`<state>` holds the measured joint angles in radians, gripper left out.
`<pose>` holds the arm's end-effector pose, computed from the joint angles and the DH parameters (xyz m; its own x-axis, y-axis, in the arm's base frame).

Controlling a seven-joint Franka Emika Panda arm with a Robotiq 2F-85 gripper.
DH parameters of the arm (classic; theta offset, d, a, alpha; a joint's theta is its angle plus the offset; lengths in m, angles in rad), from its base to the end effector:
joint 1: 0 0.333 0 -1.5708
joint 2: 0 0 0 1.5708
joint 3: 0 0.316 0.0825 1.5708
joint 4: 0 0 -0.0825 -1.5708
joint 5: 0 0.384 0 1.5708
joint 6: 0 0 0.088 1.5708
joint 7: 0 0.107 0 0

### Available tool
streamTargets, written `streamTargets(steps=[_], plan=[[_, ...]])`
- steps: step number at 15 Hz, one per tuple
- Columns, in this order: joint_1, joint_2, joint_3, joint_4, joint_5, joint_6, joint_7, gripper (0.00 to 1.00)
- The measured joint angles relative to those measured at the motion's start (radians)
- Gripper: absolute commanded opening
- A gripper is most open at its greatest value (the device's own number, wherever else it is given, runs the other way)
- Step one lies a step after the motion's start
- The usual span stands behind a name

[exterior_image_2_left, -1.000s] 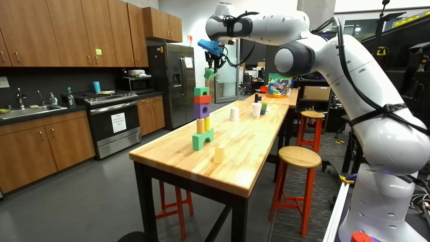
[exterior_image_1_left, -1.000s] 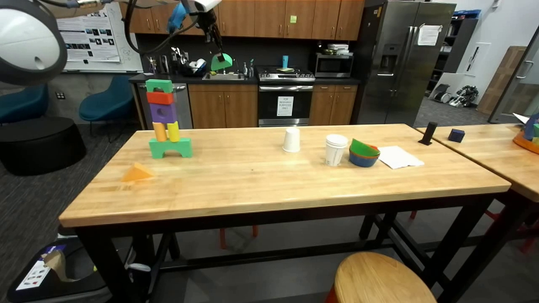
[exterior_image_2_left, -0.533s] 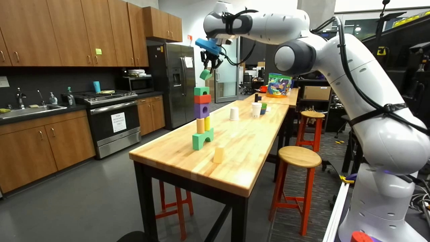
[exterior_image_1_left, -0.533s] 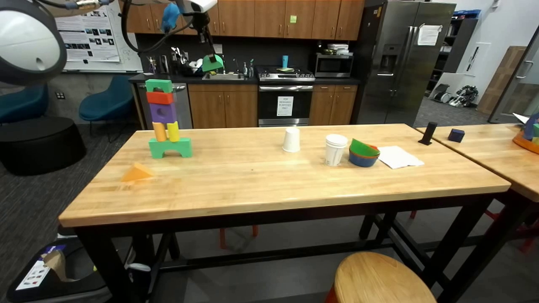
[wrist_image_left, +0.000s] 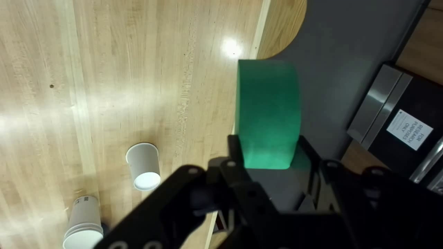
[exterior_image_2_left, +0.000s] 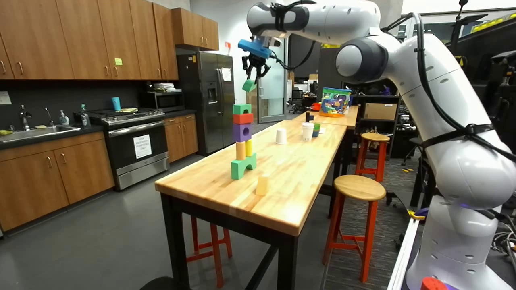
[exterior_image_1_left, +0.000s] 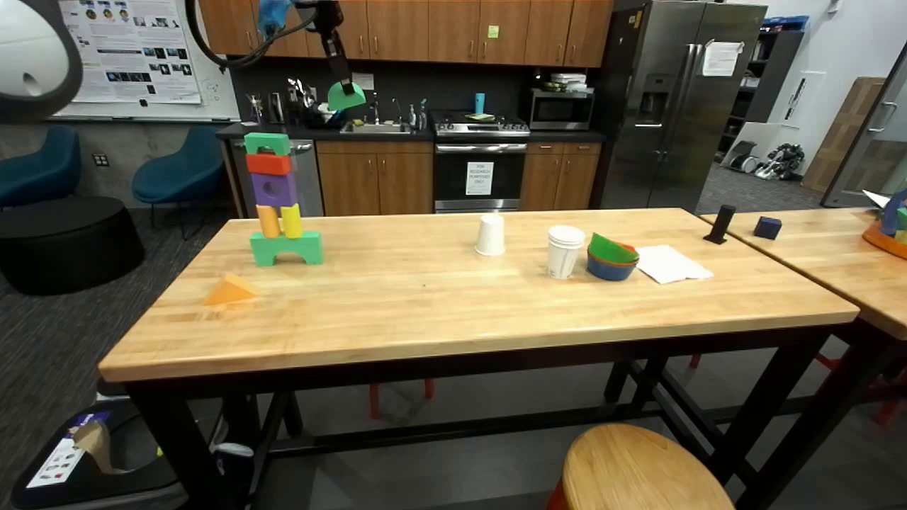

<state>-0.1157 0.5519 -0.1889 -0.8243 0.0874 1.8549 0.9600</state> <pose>0.7047 -0.1593 0.6634 0.2809 -0.9185 0.2783 -0.8486 -0.3732 -0.3749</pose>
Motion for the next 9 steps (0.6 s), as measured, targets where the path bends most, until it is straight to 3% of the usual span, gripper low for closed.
streamTargets(steps=[1,2,9], plan=[[0.000,-0.018,-0.001,-0.016,0.000,0.001,0.000,0.14],[0.000,-0.039,-0.002,-0.036,0.000,0.003,-0.001,0.39],[0.000,-0.032,-0.001,-0.041,0.000,0.005,0.000,0.39]])
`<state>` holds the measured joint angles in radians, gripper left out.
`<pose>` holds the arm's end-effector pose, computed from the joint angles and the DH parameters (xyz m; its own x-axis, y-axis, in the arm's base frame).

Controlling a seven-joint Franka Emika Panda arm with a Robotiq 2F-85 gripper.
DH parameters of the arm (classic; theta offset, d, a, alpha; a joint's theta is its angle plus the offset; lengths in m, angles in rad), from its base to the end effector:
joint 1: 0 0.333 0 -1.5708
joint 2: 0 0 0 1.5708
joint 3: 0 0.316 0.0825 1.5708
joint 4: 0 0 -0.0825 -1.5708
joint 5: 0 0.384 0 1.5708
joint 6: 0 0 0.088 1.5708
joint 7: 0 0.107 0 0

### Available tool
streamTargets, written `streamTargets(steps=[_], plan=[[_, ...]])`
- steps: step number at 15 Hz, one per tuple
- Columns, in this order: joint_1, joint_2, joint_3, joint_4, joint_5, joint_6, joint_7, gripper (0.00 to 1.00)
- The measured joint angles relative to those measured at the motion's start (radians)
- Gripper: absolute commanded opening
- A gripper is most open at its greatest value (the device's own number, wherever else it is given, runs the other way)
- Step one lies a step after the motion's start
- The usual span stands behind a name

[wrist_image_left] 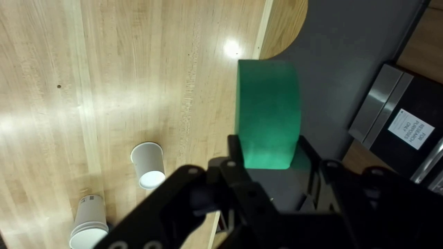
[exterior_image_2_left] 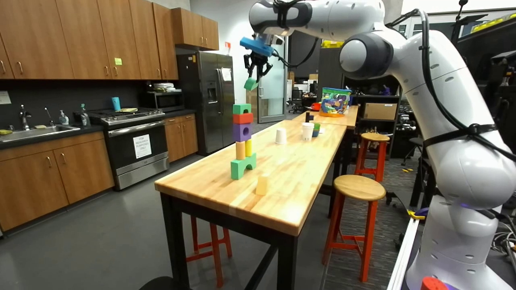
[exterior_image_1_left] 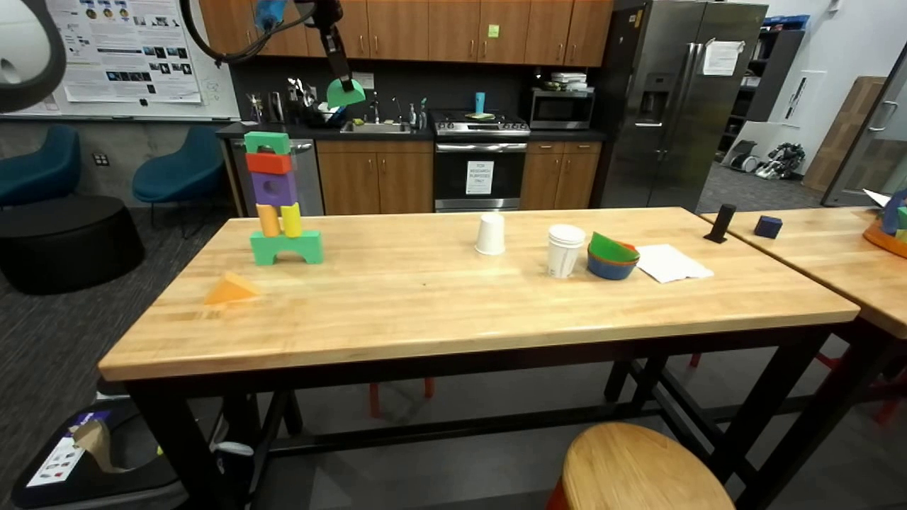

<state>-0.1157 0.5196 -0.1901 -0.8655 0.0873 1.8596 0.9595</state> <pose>0.6977 -0.1617 0.6671 0.2776 -0.9212 0.2725 -0.8514 -0.3673 -0.3744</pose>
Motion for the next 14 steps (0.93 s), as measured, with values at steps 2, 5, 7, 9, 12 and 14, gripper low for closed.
streamTargets(steps=[2,5,7,9,12,14], plan=[[0.000,0.000,0.000,0.000,0.000,0.000,0.000,0.39],[0.000,0.000,0.000,0.002,0.000,0.000,0.000,0.14],[0.000,0.001,0.000,0.002,0.000,0.000,0.000,0.14],[0.001,0.001,0.000,0.000,-0.003,0.000,0.000,0.14],[0.004,-0.003,0.000,-0.012,-0.023,0.000,0.000,0.14],[0.008,-0.013,0.000,-0.035,-0.043,0.000,0.000,0.14]])
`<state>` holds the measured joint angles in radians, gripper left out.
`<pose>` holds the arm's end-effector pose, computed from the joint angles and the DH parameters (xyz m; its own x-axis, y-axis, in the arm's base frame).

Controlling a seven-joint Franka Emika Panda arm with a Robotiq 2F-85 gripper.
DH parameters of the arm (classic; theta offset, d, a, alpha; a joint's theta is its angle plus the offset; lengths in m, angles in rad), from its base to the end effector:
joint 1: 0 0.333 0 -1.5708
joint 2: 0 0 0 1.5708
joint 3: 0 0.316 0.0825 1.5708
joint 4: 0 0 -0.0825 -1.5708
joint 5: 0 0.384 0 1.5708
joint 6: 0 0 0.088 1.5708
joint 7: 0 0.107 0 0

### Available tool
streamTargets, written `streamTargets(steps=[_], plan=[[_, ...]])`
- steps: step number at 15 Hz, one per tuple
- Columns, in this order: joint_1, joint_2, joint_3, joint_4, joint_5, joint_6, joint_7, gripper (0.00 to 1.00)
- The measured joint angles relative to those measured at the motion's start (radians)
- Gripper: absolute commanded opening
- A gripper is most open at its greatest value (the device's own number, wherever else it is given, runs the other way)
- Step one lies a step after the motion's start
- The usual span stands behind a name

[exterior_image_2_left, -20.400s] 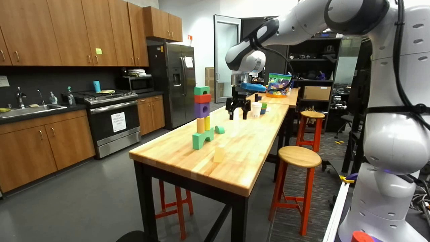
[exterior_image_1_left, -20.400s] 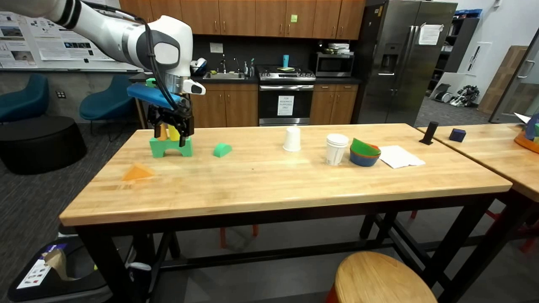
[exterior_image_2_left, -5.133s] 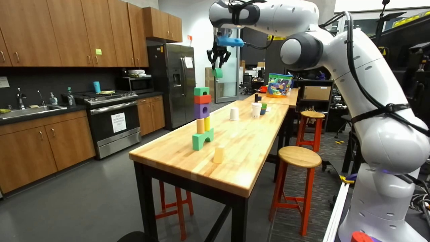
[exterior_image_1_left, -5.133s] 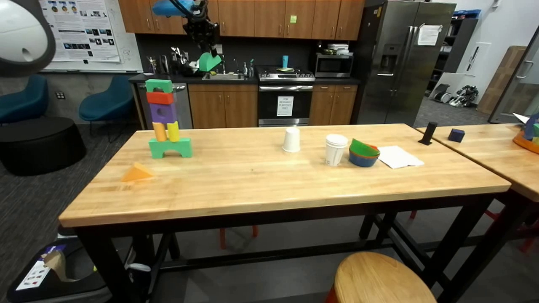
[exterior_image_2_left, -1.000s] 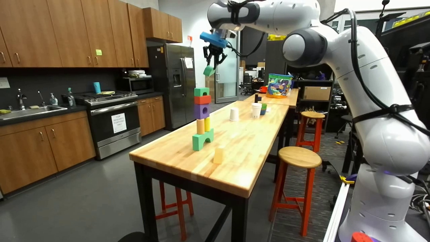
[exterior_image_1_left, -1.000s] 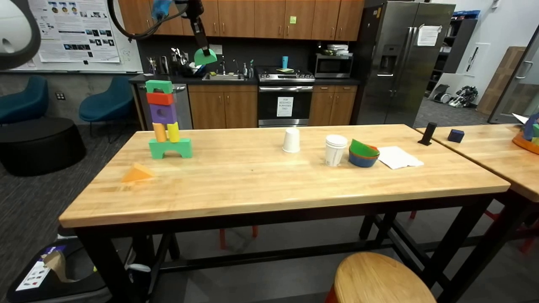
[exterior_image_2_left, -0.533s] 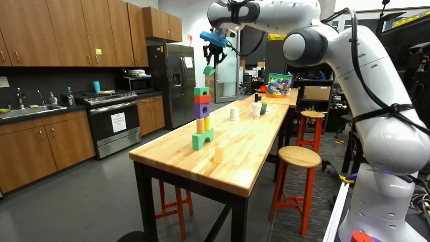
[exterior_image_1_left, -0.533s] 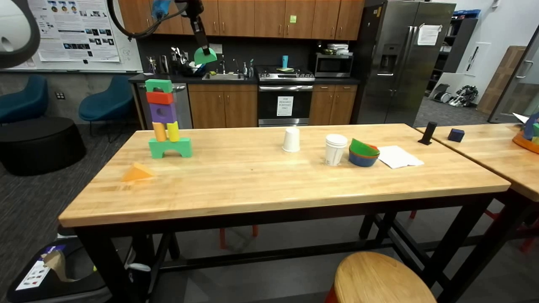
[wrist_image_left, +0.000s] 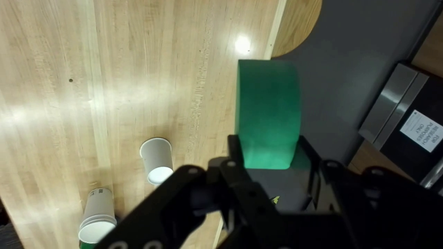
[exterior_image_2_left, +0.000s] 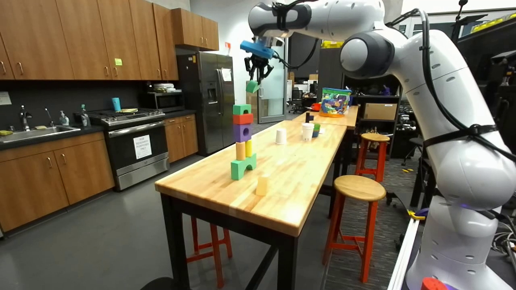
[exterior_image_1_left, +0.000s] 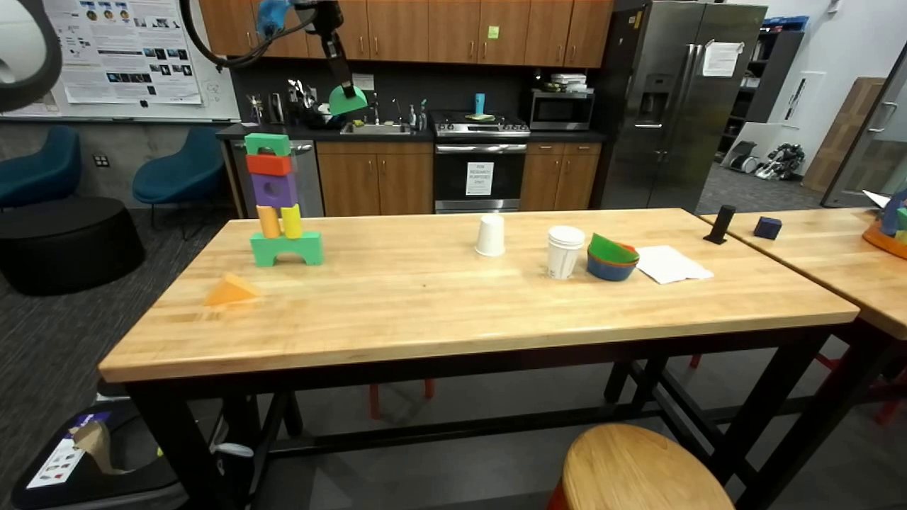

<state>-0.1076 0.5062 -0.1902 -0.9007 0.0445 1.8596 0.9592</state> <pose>0.6965 -0.1613 0.6596 0.2839 -0.9127 0.2938 -0.8635 -0.3766 -0.3354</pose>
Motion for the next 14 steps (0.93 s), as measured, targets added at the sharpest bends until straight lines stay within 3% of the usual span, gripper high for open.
streamTargets(steps=[5,14], plan=[[0.016,-0.067,0.000,-0.107,-0.047,0.008,0.000,0.14],[0.053,-0.279,0.003,-0.432,-0.098,0.129,0.063,0.14]])
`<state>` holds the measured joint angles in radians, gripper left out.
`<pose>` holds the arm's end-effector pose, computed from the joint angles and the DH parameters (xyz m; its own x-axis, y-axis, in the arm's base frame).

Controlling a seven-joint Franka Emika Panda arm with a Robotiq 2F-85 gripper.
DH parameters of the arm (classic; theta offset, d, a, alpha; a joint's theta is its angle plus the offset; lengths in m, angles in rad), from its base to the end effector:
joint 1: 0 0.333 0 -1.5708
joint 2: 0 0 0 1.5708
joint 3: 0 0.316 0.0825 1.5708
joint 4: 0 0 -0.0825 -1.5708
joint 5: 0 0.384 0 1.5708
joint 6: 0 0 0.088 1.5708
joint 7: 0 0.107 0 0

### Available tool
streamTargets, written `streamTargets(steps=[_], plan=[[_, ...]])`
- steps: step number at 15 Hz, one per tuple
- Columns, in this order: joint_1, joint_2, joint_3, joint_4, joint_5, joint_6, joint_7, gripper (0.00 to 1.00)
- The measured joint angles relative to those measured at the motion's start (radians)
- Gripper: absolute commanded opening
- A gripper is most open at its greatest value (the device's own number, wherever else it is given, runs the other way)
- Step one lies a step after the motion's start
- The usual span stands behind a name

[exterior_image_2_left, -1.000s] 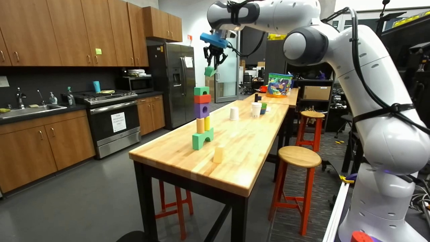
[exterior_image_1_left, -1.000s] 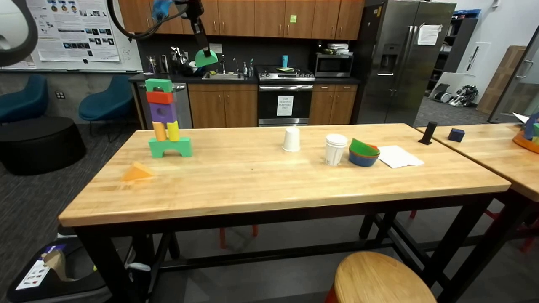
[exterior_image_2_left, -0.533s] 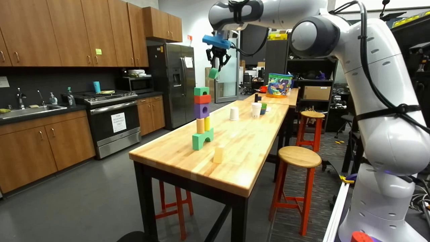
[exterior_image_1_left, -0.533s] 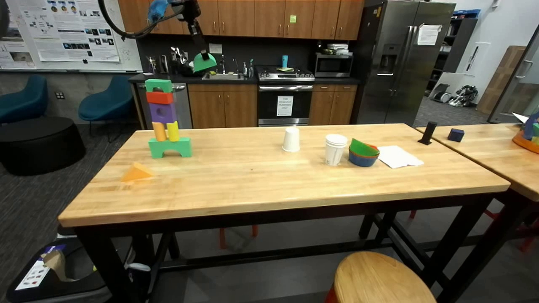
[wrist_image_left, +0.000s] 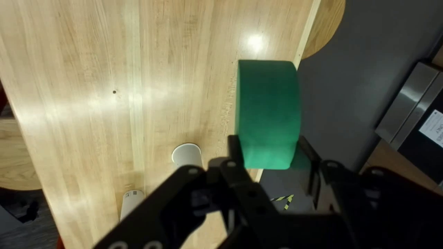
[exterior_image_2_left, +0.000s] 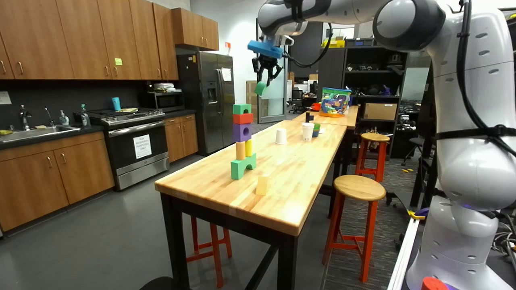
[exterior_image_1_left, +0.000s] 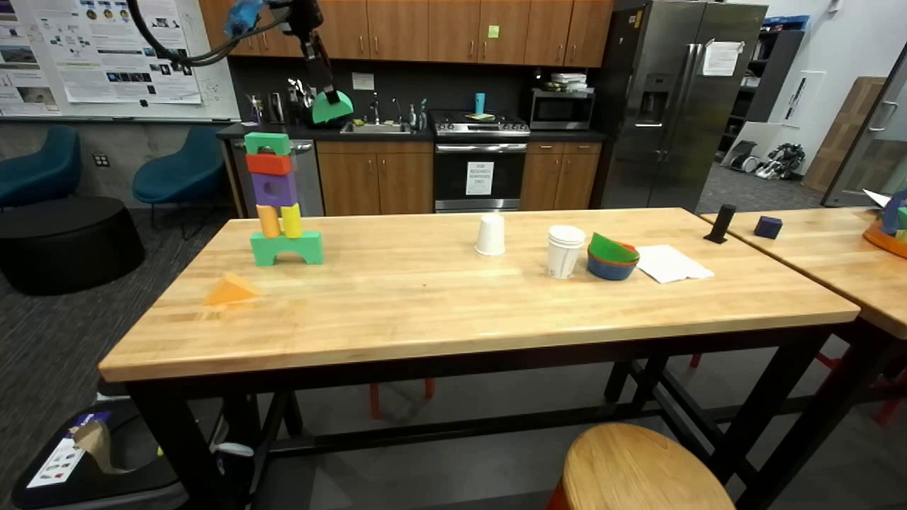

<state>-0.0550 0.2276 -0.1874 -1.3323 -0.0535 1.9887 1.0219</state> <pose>0.6419 -0.1452 0.6507 0.2646 -0.9168 0.2992 -0.8833 -0.3549 -0.3063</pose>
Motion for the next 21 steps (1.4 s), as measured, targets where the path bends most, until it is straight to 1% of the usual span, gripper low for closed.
streamTargets(steps=[3,6,9,11,14,15,18,21], plan=[[0.011,-0.047,0.000,-0.111,-0.010,0.119,0.135,0.14],[0.025,-0.074,0.000,-0.187,-0.050,0.233,0.284,0.14],[0.031,-0.090,0.002,-0.228,-0.108,0.282,0.397,0.14],[0.031,-0.097,0.004,-0.241,-0.135,0.282,0.433,0.14],[0.030,-0.108,0.008,-0.246,-0.140,0.254,0.426,0.14],[0.027,-0.116,0.015,-0.247,-0.121,0.234,0.391,0.14],[0.018,-0.148,0.040,-0.248,-0.009,0.131,0.214,0.14],[0.015,-0.192,0.051,-0.244,0.040,-0.016,0.075,0.14]])
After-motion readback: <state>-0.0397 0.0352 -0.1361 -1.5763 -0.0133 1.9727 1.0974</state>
